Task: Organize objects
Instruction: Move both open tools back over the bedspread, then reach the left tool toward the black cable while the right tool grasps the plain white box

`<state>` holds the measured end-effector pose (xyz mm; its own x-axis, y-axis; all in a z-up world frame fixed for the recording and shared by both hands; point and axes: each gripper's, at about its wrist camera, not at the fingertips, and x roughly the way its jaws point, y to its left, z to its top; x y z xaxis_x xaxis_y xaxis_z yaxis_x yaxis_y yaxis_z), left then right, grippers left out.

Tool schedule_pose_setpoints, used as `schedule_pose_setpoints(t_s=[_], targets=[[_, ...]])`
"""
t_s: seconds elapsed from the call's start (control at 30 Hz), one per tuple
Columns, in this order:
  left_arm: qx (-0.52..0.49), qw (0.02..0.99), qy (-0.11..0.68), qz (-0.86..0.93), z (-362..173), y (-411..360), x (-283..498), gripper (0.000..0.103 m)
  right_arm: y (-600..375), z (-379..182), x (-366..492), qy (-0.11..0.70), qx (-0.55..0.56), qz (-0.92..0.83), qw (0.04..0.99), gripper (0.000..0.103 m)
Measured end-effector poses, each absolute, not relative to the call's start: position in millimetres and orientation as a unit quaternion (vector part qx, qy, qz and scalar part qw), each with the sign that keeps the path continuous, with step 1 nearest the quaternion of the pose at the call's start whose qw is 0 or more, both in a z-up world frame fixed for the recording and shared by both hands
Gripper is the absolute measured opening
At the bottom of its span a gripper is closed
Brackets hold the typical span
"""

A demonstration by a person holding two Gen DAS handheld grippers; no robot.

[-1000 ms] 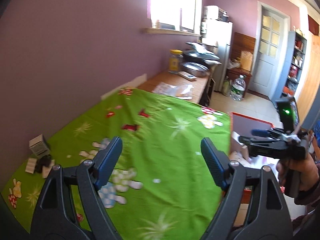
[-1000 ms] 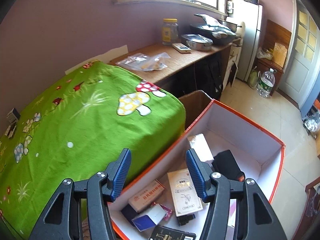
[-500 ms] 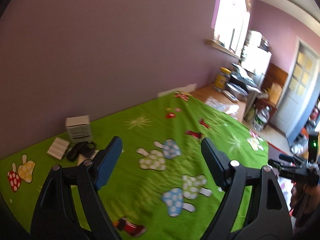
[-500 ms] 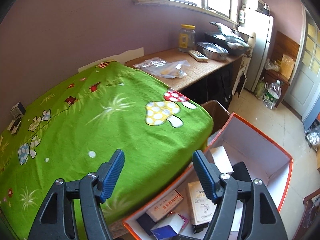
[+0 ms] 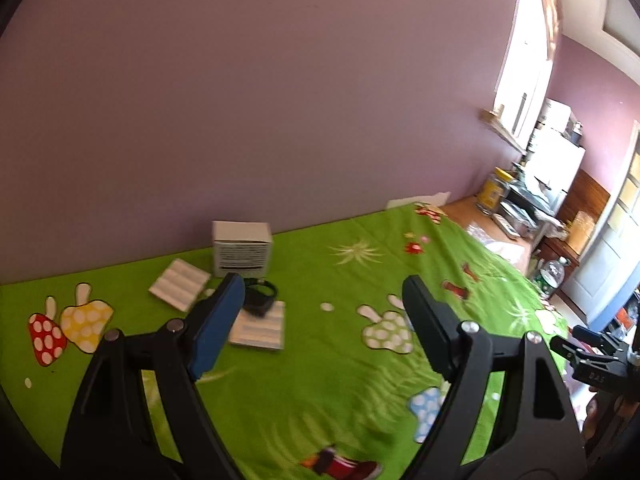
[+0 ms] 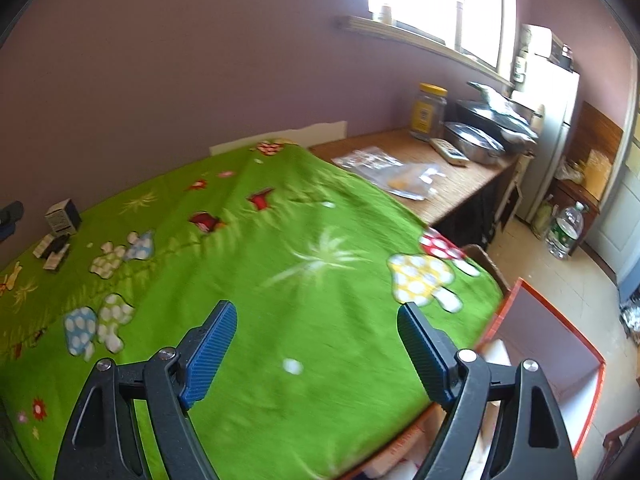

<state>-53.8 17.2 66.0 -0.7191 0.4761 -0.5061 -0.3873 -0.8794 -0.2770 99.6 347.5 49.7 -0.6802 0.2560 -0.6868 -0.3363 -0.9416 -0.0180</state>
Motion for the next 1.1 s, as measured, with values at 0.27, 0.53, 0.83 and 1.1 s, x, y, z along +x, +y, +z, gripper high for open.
schedule_pose_setpoints(t_s=[0.27, 0.53, 0.83, 1.1], targets=[[-0.303, 0.200, -0.115, 0.925, 55.8, -14.1, -71.4, 0.083, 313.2, 60.0, 70.9, 0.047, -0.350, 0.929, 0.107, 0.084], [-0.321, 0.159, -0.176, 0.917, 41.3, -57.4, -94.6, 0.083, 276.6, 60.8, 34.5, 0.027, -0.361, 0.931, 0.042, 0.084], [-0.360, 0.131, -0.169, 0.908, 16.8, -71.3, -113.2, 0.073, 237.2, 51.2, -11.0, 0.027, -0.390, 0.920, -0.031, 0.084], [-0.390, 0.115, -0.082, 0.910, 2.5, -43.7, -122.6, 0.067, 195.3, 59.4, -58.7, 0.003, -0.400, 0.913, -0.081, 0.084]])
